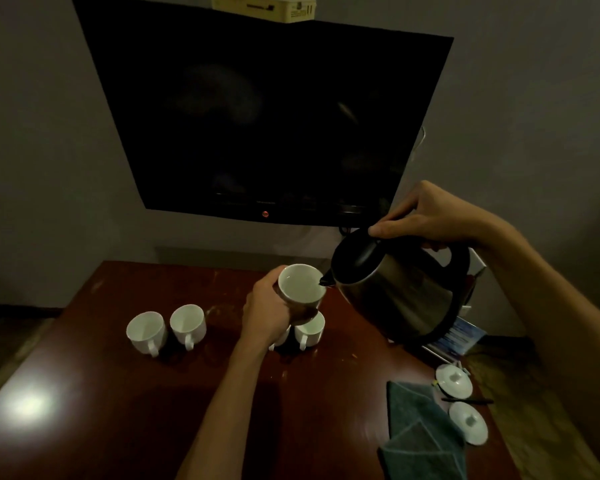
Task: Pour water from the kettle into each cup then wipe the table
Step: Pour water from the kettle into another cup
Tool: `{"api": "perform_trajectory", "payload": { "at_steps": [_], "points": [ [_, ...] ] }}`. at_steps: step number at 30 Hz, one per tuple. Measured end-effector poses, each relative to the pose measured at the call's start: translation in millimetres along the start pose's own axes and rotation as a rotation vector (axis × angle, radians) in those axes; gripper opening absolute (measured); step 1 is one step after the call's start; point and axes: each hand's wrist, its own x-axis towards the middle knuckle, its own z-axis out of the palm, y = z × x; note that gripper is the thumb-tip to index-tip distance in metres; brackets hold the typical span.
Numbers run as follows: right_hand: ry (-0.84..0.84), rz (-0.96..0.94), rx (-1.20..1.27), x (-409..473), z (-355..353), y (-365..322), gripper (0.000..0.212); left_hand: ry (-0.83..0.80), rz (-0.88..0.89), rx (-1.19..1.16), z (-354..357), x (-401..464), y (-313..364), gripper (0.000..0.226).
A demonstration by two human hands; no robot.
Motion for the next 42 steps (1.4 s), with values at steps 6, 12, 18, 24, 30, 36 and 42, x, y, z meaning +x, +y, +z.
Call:
{"api": "perform_trajectory", "payload": {
  "at_steps": [6, 12, 18, 24, 30, 36, 42],
  "points": [
    [-0.004, -0.012, 0.002, 1.6, -0.2, 2.1, 0.029, -0.001, -0.015, 0.012, 1.2, 2.0, -3.4, 0.073],
    [0.005, -0.016, -0.002, 3.8, 0.6, -0.4, 0.028, 0.011, 0.003, 0.012, 2.1, 1.9, -3.8, 0.072],
    [-0.001, -0.017, 0.0, 7.0, 2.7, -1.8, 0.03, 0.018, 0.01, 0.022, 0.6, 2.5, -8.0, 0.074],
    [-0.007, -0.027, -0.016, 8.6, 4.1, -2.3, 0.03, 0.026, 0.004, 0.02, -0.3, 4.3, -12.0, 0.07],
    [-0.017, -0.016, -0.007, 11.6, 5.8, -3.3, 0.028, 0.017, 0.0, 0.005, -0.2, 2.6, -13.3, 0.068],
    [-0.024, -0.017, -0.006, 10.1, 5.5, -3.0, 0.029, 0.009, -0.004, 0.027, 0.1, 4.8, -14.0, 0.066],
    [-0.032, -0.029, 0.003, 8.0, 6.5, -3.5, 0.045, 0.003, -0.001, 0.015, 1.5, 4.9, -17.4, 0.071]
  ]
}}
